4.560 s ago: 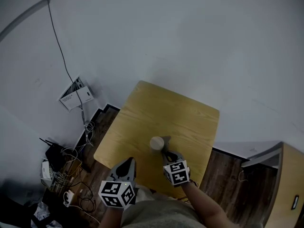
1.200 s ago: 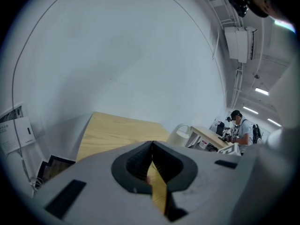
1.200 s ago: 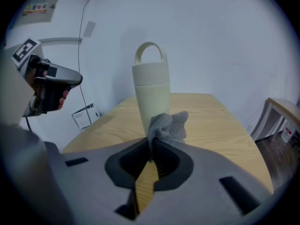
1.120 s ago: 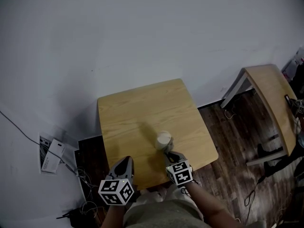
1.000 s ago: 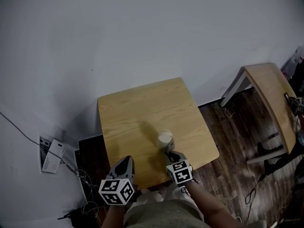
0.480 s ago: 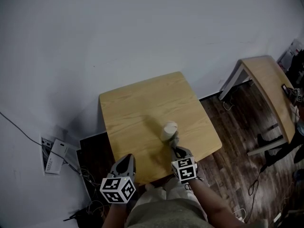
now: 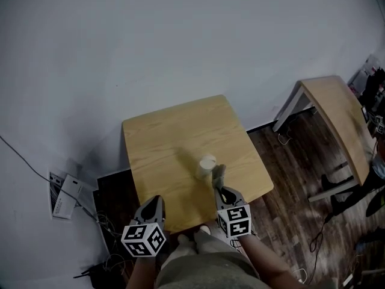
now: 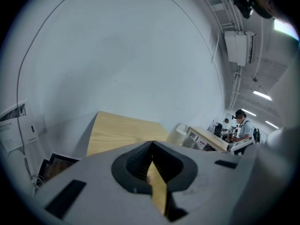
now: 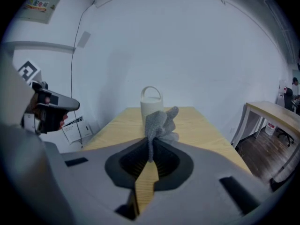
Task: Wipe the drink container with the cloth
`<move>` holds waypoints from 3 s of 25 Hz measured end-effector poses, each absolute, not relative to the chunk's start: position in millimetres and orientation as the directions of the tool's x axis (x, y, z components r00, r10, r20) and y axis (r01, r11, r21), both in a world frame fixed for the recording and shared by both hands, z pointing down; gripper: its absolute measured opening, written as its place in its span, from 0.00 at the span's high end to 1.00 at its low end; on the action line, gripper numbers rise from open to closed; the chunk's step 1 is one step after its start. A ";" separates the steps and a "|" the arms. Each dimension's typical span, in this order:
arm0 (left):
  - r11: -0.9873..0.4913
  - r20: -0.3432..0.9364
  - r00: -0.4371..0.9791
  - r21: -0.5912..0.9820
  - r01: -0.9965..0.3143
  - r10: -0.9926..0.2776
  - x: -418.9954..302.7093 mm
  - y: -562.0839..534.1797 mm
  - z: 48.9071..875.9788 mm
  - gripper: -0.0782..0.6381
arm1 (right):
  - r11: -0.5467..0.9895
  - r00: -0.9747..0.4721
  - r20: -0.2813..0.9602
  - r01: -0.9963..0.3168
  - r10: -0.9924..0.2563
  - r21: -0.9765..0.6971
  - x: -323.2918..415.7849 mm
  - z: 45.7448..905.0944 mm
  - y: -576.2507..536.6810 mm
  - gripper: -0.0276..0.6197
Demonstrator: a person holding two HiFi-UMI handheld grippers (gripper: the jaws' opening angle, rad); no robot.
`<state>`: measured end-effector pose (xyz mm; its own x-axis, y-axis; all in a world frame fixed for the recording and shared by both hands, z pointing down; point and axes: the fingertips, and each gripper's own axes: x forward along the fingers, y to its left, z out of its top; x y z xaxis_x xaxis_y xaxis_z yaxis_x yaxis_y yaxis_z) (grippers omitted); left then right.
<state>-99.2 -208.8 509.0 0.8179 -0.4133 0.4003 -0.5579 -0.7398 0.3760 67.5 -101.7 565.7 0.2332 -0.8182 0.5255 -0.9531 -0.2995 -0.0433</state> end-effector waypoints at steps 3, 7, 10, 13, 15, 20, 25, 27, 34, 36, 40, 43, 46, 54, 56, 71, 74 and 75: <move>-0.728 0.405 0.804 0.368 -0.579 -0.435 -98.7 -207.0 508.4 0.89 | -0.296 0.221 0.504 -0.952 -0.835 -0.074 68.9 553.3 -98.8 0.94; -0.698 0.407 0.782 0.369 -0.613 -0.472 -95.6 -207.0 504.4 0.89 | -0.263 0.188 0.488 -0.961 -0.853 -0.090 70.4 538.8 -97.9 0.94; -0.687 0.406 0.768 0.358 -0.633 -0.496 -95.0 -208.0 501.4 0.89 | -0.230 0.158 0.469 -0.968 -0.869 -0.101 68.5 527.7 -101.3 0.94; -0.688 0.420 0.760 0.344 -0.640 -0.497 -94.8 -207.2 506.8 0.89 | -0.215 0.136 0.459 -0.969 -0.878 -0.124 65.1 524.7 -104.2 0.94; -0.695 0.425 0.763 0.339 -0.634 -0.488 -91.3 -207.3 509.4 0.89 | -0.209 0.134 0.449 -0.971 -0.883 -0.120 63.9 522.2 -107.8 0.94; -0.739 0.424 0.793 0.333 -0.586 -0.438 -81.3 -221.5 511.3 0.89 | -0.233 0.163 0.440 -0.966 -0.883 -0.110 58.4 522.7 -122.0 0.94; -0.800 0.409 0.840 0.331 -0.500 -0.356 -74.6 -241.6 502.1 0.89 | -0.319 0.242 0.454 -0.942 -0.858 -0.102 52.4 528.1 -135.6 0.94; -0.823 0.410 0.855 0.329 -0.463 -0.317 -74.3 -249.6 502.3 0.89 | -0.357 0.276 0.454 -0.928 -0.847 -0.103 48.6 530.1 -143.2 0.94; -0.875 0.409 0.893 0.342 -0.342 -0.189 -72.5 -264.9 505.8 0.89 | -0.453 0.363 0.467 -0.887 -0.806 -0.093 36.8 536.2 -164.7 0.94; -0.884 0.408 0.899 0.345 -0.316 -0.162 -72.1 -270.1 506.3 0.89 | -0.478 0.385 0.476 -0.874 -0.791 -0.086 36.4 540.2 -168.7 0.94; -0.893 0.411 0.903 0.352 -0.281 -0.121 -75.4 -279.3 511.0 0.89 | -0.520 0.417 0.507 -0.851 -0.754 -0.075 35.2 554.5 -172.4 0.94; -0.898 0.416 0.904 0.355 -0.259 -0.096 -76.0 -285.0 515.4 0.89 | -0.531 0.428 0.533 -0.846 -0.730 -0.047 37.0 567.9 -176.7 0.94; -0.905 0.420 0.905 0.356 -0.232 -0.067 -74.7 -287.8 518.9 0.89 | -0.546 0.436 0.556 -0.837 -0.708 -0.039 40.3 580.4 -181.4 0.94; -0.915 0.437 0.899 0.358 -0.187 -0.013 -73.6 -292.7 529.5 0.89 | -0.592 0.441 0.620 -0.805 -0.649 -0.048 41.3 616.0 -188.0 0.94; -0.915 0.443 0.897 0.360 -0.181 -0.003 -74.5 -293.9 532.3 0.89 | -0.600 0.438 0.634 -0.798 -0.638 -0.052 40.3 625.3 -189.9 0.94; -0.912 0.467 0.883 0.381 -0.151 0.048 -78.8 -305.7 547.8 0.89 | -0.640 0.432 0.697 -0.767 -0.572 -0.049 41.0 666.6 -200.6 0.94; -0.912 0.464 0.884 0.384 -0.144 0.056 -79.7 -306.0 547.1 0.89 | -0.648 0.442 0.696 -0.761 -0.566 -0.044 38.6 663.1 -199.2 0.94; -0.912 0.462 0.885 0.385 -0.140 0.059 -79.8 -305.7 546.7 0.89 | -0.651 0.448 0.690 -0.758 -0.568 -0.043 36.9 658.3 -198.6 0.94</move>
<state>-79.8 -305.7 546.7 0.8850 0.0588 0.4618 -0.1405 -0.9120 0.3854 36.9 -198.6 658.3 0.4482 -0.5678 0.6905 -0.7582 -0.6506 -0.0428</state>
